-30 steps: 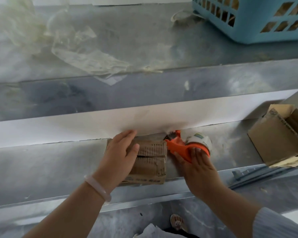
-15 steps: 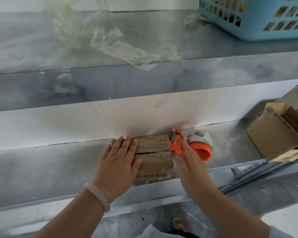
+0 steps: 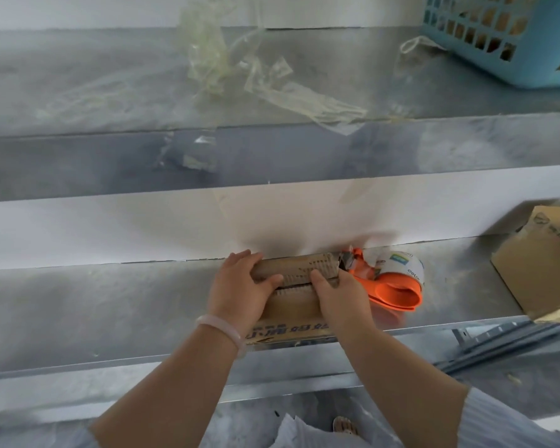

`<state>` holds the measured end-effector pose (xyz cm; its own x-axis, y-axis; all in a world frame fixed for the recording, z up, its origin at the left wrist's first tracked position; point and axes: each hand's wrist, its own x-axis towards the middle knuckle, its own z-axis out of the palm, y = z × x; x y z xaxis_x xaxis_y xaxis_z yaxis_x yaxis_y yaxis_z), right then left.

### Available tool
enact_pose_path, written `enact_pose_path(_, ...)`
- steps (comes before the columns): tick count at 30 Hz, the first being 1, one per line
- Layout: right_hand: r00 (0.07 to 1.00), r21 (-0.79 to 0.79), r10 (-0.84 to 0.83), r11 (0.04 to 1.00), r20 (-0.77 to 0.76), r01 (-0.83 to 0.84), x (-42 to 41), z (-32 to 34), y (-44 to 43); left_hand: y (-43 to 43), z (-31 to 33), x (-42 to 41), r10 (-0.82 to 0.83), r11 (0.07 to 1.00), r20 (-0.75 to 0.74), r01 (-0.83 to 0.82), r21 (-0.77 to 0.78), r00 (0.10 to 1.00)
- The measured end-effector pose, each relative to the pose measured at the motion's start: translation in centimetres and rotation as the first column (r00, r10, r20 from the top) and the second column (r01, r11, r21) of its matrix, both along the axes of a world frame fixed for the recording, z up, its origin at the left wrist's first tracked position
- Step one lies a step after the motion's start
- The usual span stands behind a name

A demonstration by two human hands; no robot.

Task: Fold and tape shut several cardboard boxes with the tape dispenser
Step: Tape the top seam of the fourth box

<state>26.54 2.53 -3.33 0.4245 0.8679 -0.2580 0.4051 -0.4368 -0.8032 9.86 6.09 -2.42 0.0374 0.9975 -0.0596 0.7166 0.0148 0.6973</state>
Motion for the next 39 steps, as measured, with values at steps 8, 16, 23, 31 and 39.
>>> enact_pose_path(8,0.992,-0.007,-0.026,1.000,-0.124,0.026,0.4,-0.6,0.1,-0.2,-0.5,-2.0,0.073,0.960,0.490,0.071,-0.270,0.869)
enact_pose_path(16,0.989,0.067,0.142,0.987,0.035,-0.144,0.8,0.2,-0.7,-0.8,-1.0,-2.2,-0.019,0.995,0.236,-0.004,0.099,0.972)
enact_pose_path(23,0.319,0.112,0.418,0.449,0.850,-0.886,3.1,-1.7,-1.1,-2.2,-2.4,-4.5,-0.455,0.596,-0.642,0.747,0.296,0.617)
enact_pose_path(31,0.292,0.077,0.456,0.434,0.841,-0.898,4.3,-1.6,0.1,-1.6,-3.3,-4.9,-0.432,0.562,-0.562,0.698,0.444,0.705)
enact_pose_path(39,0.289,0.103,0.391,0.431,0.874,-0.896,4.7,-2.1,-0.6,-1.7,-3.5,-4.9,-0.416,0.561,-0.525,0.664,0.494,0.742)
